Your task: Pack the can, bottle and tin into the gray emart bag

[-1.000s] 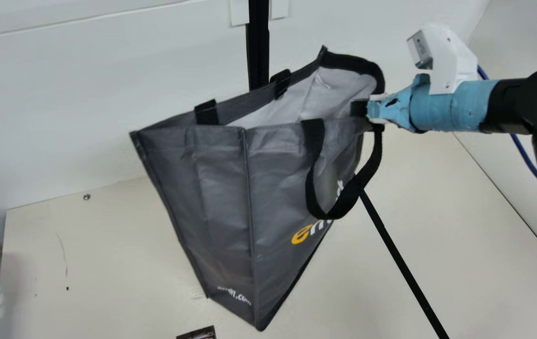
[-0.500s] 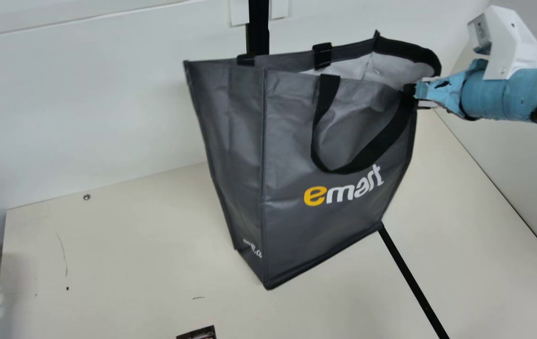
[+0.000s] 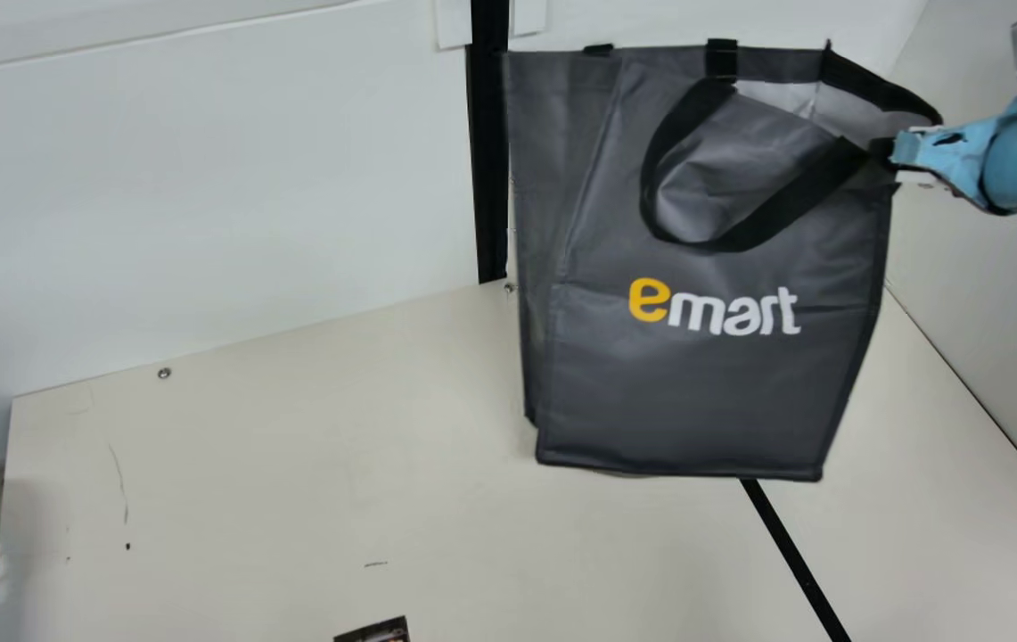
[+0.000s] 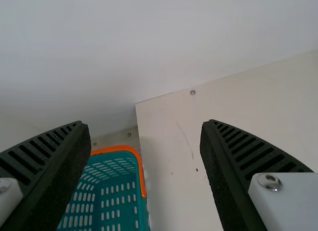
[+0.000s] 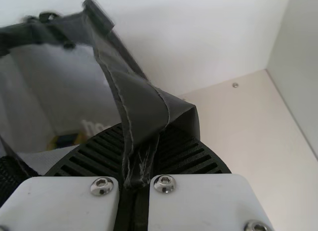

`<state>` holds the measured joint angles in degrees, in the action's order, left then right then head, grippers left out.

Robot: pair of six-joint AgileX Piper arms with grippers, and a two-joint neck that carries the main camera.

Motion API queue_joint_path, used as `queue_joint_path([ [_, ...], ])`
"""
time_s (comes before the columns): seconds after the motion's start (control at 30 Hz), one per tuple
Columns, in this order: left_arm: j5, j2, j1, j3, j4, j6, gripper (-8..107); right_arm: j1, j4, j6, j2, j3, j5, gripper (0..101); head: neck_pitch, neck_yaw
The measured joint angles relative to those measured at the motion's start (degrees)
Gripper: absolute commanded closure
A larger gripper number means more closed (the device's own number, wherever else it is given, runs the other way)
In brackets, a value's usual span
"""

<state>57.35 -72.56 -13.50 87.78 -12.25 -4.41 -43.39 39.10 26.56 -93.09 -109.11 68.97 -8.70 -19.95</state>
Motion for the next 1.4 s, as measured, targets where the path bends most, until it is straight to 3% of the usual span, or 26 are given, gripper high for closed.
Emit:
queue_joint_path([
  [0.4, 0.0, 0.0, 0.0, 0.0, 0.0, 0.0, 9, -6.6, 0.9, 2.5, -3.5, -5.0, 1.1, 101, 0.0, 0.0],
  [1.4, 0.0, 0.0, 0.0, 0.0, 0.0, 0.0, 9, -16.0, 0.3, 6.4, -12.9, -17.8, 1.0, 101, 0.0, 0.1],
])
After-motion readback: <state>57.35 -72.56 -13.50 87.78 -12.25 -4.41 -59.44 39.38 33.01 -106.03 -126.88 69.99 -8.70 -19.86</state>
